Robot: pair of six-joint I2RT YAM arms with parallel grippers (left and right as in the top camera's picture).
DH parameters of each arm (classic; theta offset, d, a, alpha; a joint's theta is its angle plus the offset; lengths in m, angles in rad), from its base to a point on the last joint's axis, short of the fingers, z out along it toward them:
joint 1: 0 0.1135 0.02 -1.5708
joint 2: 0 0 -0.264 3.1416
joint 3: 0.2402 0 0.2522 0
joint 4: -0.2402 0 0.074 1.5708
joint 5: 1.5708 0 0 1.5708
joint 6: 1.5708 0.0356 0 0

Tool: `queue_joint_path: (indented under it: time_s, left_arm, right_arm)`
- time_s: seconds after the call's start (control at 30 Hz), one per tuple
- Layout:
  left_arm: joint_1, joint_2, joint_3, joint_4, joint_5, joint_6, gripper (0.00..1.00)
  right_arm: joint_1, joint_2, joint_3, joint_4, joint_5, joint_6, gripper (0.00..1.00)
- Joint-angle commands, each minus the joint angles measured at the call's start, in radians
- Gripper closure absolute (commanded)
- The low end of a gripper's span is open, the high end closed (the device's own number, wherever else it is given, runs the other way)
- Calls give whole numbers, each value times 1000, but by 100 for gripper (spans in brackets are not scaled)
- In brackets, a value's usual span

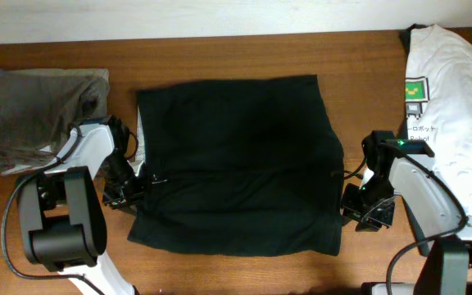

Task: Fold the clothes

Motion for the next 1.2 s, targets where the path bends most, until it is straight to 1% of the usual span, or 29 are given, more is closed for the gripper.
queue_joint_path:
  time_s: [0.0, 0.03, 0.07, 0.1, 0.13, 0.17, 0.2, 0.23, 0.27, 0.3, 0.33, 0.4, 0.47, 0.5, 0.53, 0.57, 0.6, 0.63, 0.67, 0.7, 0.77, 0.87, 0.9, 0.97, 1.03, 1.07, 1.1, 1.13, 1.17]
  left_arm:
    - [8, -82, 40, -29, -15, 13, 60]
    - [8, -110, 68, -29, -15, 12, 55]
    - [8, -131, 100, -25, -15, 12, 53]
    - [7, -150, 139, 31, -16, 13, 51]
    - [7, -156, 144, 108, -14, 12, 46]
    - [7, -153, 143, 230, 28, 12, 55]
    - [5, -152, 143, 300, 79, 14, 68]
    - [-12, -149, 143, 388, 113, 28, 75]
    - [-34, -141, 143, 429, 114, 36, 77]
    - [-68, -126, 143, 445, 113, 67, 79]
    - [-97, -109, 142, 443, 109, 103, 81]
    - [-135, -72, 141, 446, 90, 103, 82]
    - [-148, -37, 140, 447, 86, 116, 82]
    - [-148, -23, 140, 448, 86, 119, 82]
    - [-148, -18, 140, 448, 85, 126, 82]
    - [-148, -13, 140, 448, 86, 130, 82]
    - [-148, -5, 140, 449, 84, 134, 81]
    - [-148, 10, 140, 450, 74, 134, 79]
    - [-151, 29, 140, 452, 74, 134, 78]
    - [-151, 35, 140, 452, 74, 134, 77]
    - [-151, 35, 140, 467, 74, 134, 71]
    - [-151, 35, 140, 470, 75, 134, 69]
    - [-151, 35, 140, 470, 74, 134, 69]
    - [-151, 35, 140, 470, 74, 134, 68]
    - [-151, 35, 140, 470, 74, 134, 67]
    - [-151, 35, 140, 469, 75, 134, 67]
    - [-151, 35, 140, 468, 74, 134, 67]
    - [-151, 35, 140, 467, 74, 134, 67]
    - [-151, 35, 140, 466, 75, 134, 67]
  right_arm:
    - [-6, -52, 121, 90, 7, -32, 54]
    - [-6, -52, 134, 201, -2, -32, 53]
    - [-6, -40, 134, 305, -42, -31, 43]
    - [-6, -4, 134, 394, -55, -3, 33]
    - [-6, 35, 134, 451, -56, 9, 30]
    - [-6, 109, 134, 578, -94, 5, 44]
    - [-6, 146, 134, 645, -126, 6, 58]
    - [-6, 203, 134, 771, -191, 6, 62]
    - [-6, 235, 134, 853, -225, 6, 64]
    - [-6, 292, 134, 956, -261, 13, 66]
    - [-6, 343, 134, 1005, -279, 46, 66]
    - [-6, 434, 144, 1030, -259, 47, 65]
    - [-5, 512, 192, 1026, -228, 47, 65]
    - [-3, 557, 258, 996, -193, 47, 65]
    - [-3, 582, 354, 915, -116, 47, 65]
    - [0, 592, 417, 869, -65, 38, 65]
    - [1, 592, 502, 809, -56, -24, 60]
    - [1, 586, 626, 713, -72, -102, 56]
    - [2, 586, 758, 624, -72, -134, 52]
    - [7, 586, 809, 610, -72, -149, 49]
    - [32, 601, 826, 672, -26, -153, 48]
    - [63, 710, 826, 802, 5, -152, 47]
    - [67, 737, 826, 838, -9, -152, 44]
    - [79, 785, 826, 861, -20, -153, 42]
    - [94, 809, 826, 857, -24, -152, 42]
    - [105, 823, 826, 853, -26, -152, 48]
    - [119, 837, 826, 846, -29, -150, 64]
    - [130, 846, 826, 853, -27, -149, 77]
    - [131, 846, 826, 882, -23, -141, 78]
